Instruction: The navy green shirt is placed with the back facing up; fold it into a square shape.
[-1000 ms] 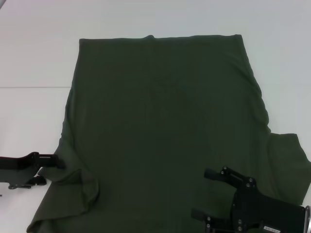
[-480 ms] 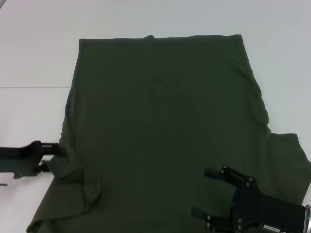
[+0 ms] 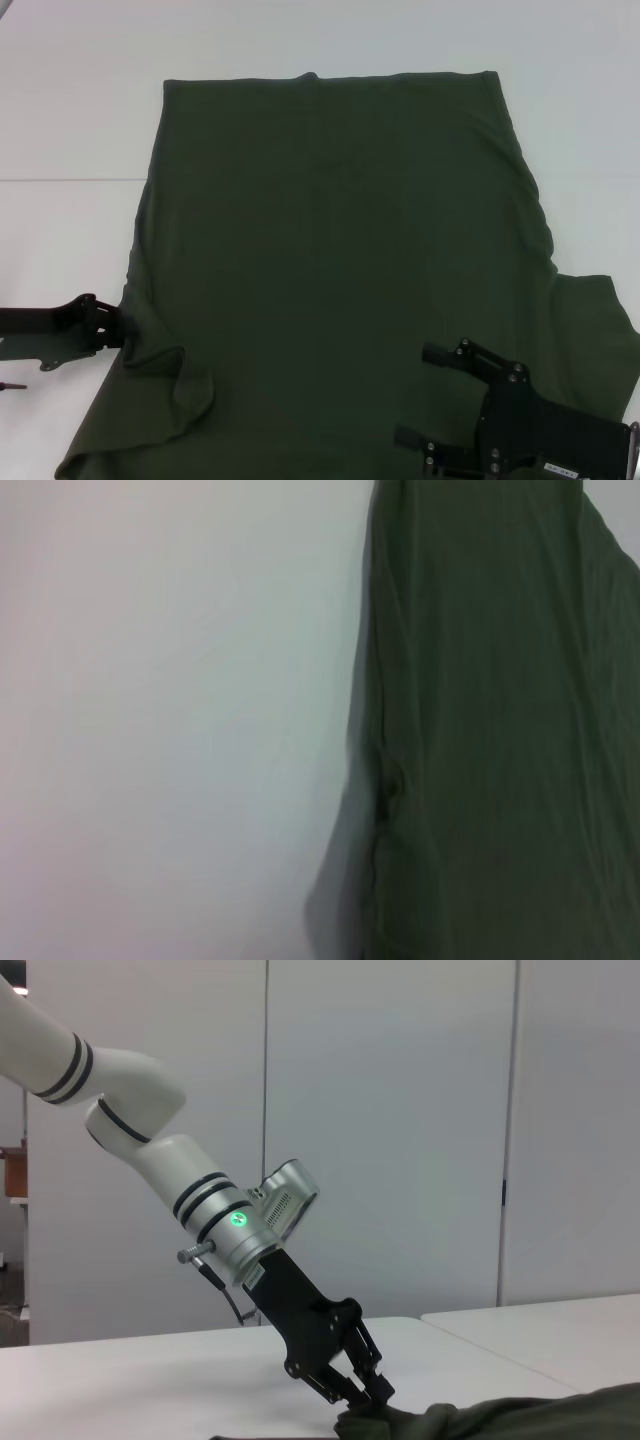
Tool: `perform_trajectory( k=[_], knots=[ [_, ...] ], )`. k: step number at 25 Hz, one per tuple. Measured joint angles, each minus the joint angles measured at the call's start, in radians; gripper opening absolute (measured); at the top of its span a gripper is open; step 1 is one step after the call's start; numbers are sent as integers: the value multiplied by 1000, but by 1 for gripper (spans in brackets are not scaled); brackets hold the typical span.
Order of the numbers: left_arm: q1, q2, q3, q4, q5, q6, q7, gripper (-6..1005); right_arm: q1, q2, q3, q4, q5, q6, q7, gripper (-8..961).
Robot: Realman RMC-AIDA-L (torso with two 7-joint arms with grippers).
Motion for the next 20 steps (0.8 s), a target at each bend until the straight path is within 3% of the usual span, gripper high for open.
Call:
perform_trajectory(
  k=[4,15,20],
  knots=[
    [-2,-2,1,0,0,-6,-1,208,-4,0,0,0,6,-8,0,927],
    [-8,-9,5,-9,-18,-23,8,82,-2,0,0,0,11,-8,-1,926],
    [-10,-10,1,-55,-131,-33,39,75,-1,0,0,0,11,-9,-1,926]
  ],
)
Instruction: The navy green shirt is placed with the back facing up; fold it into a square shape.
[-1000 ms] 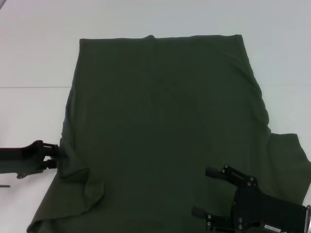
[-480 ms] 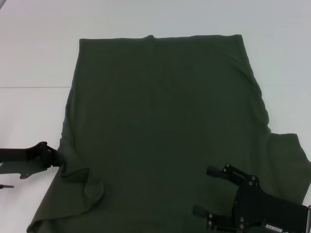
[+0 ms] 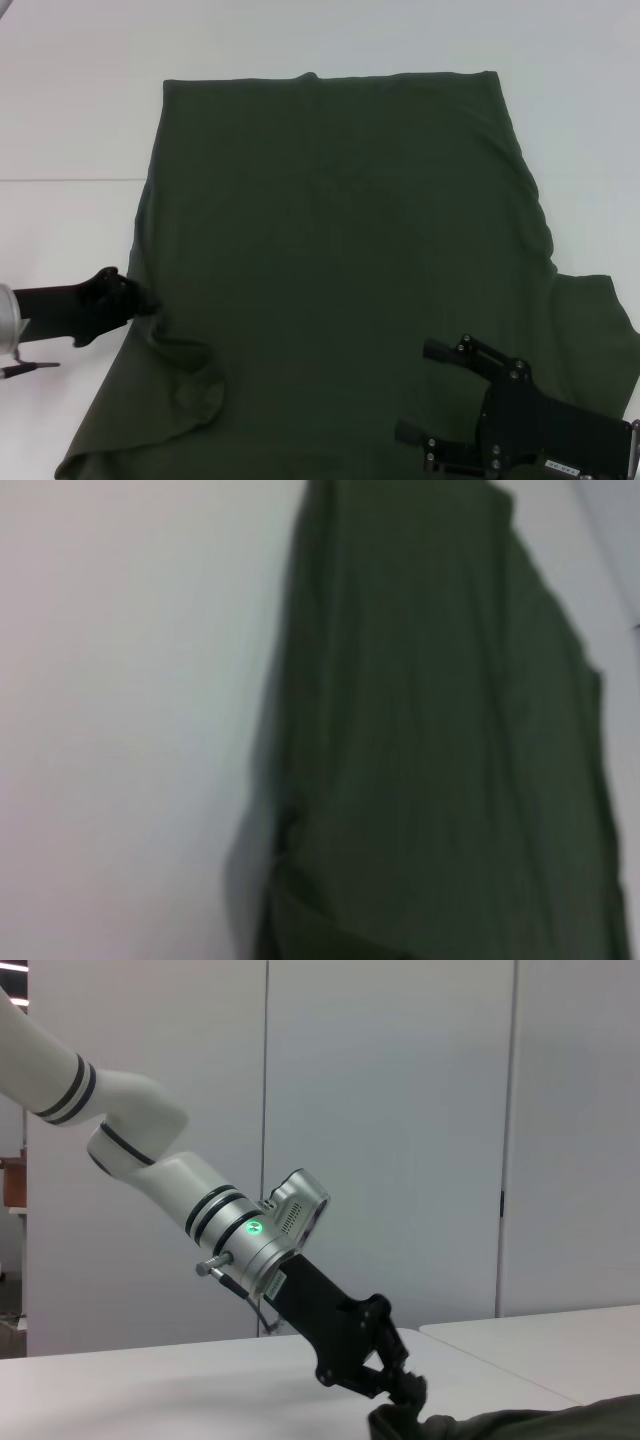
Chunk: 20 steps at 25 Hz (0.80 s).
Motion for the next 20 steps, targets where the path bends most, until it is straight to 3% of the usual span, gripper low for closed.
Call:
perform_trajectory(
  k=[5,14,20],
  knots=[
    [-4,-11,-1,-45,-84,-7,28,64,0,0,0,0,0,0,0,926],
    [0,-66,-2,-60,-162,-101,62,71,-1,0,0,0,0,-2,0,925],
    [18,-72,-2,-90,-257,-88,138,94,-1,0,0,1,0,-8,0,925]
  ],
)
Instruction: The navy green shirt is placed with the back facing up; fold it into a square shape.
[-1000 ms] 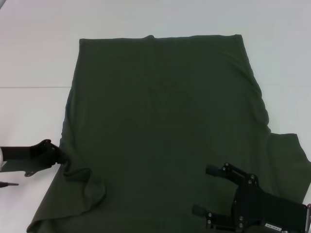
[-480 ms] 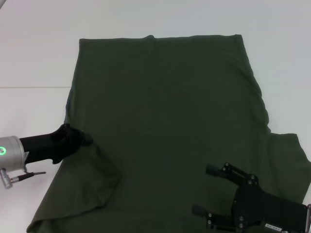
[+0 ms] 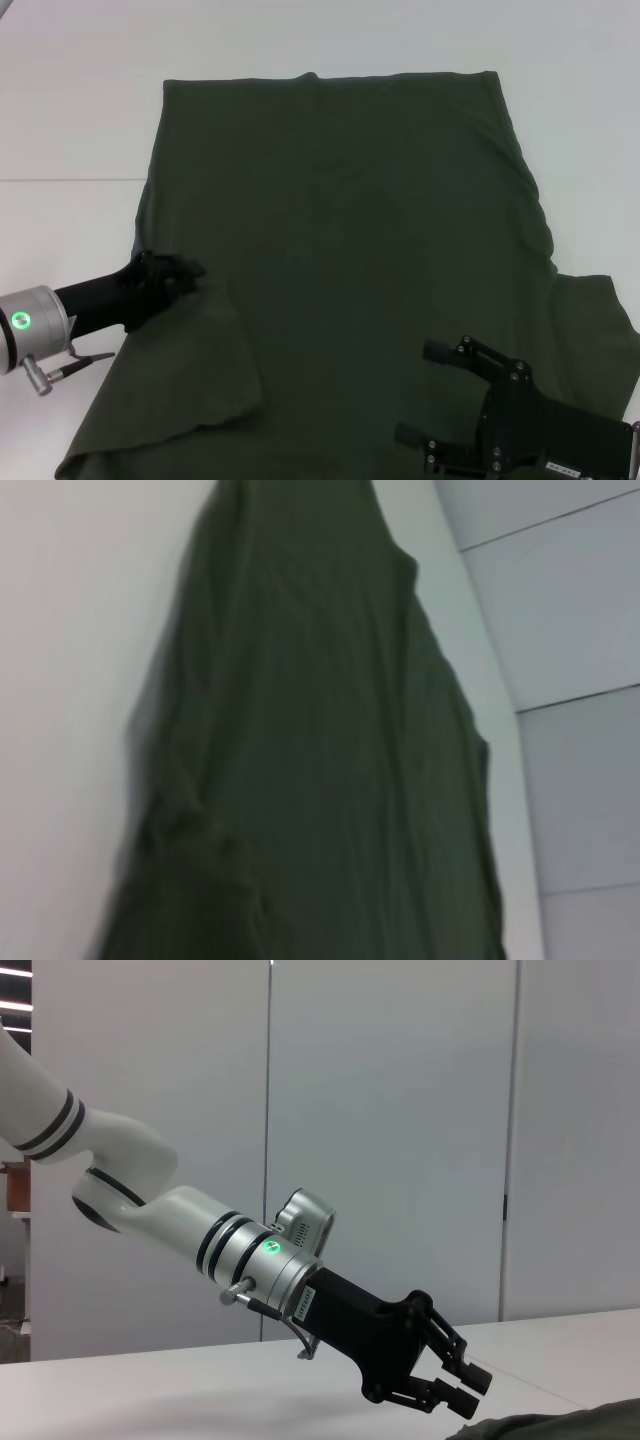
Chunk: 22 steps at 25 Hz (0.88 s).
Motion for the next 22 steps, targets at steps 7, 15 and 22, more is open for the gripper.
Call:
perform_trajectory(
  k=[7,15,22],
  knots=[
    [12,-1,3,-26,-36,84,118,256,3,0,0,0,1,2,0,924],
    [101,12,1,129,-82,361,385,528,-4,-3,0,23,55,7,19,924],
    [201,-21,19,319,-52,519,712,836,-6,-7,17,18,80,7,121,924]
  ],
)
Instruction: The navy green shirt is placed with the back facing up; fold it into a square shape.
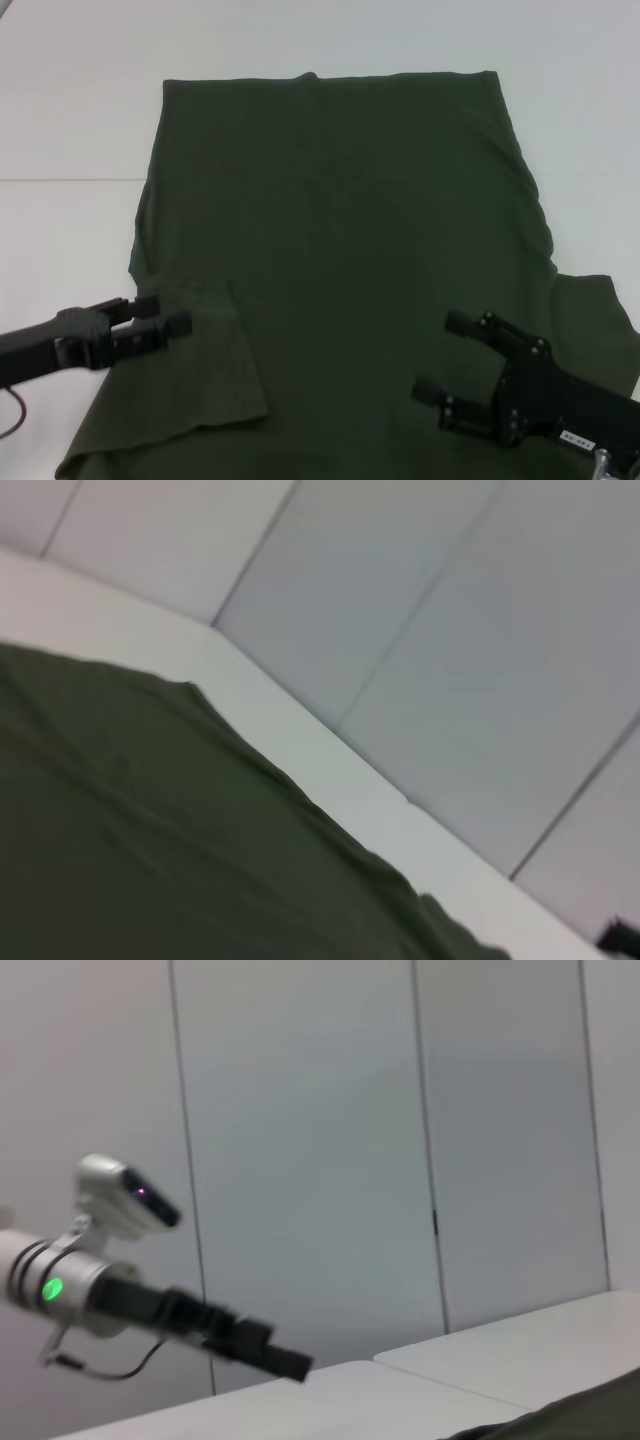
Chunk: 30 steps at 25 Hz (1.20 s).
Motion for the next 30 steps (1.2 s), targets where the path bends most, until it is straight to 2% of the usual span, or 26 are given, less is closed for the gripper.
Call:
perform_trajectory(
  k=[8,16,20,23,30],
  knots=[
    [99,-37,-1,90,7,149,456,853,-10,-6,20,-53,-4,0,185,923],
    [116,-44,2,120,104,133,529,850,-36,-7,12,-201,-42,30,487,923],
    [112,-42,2,125,127,141,525,849,-49,-5,10,-351,-116,26,750,922],
    [111,-40,0,127,128,141,529,850,-51,0,8,-510,-227,17,1034,922],
    [110,-39,2,144,129,142,533,847,-61,7,-52,-866,-463,17,1514,924]
  ],
)
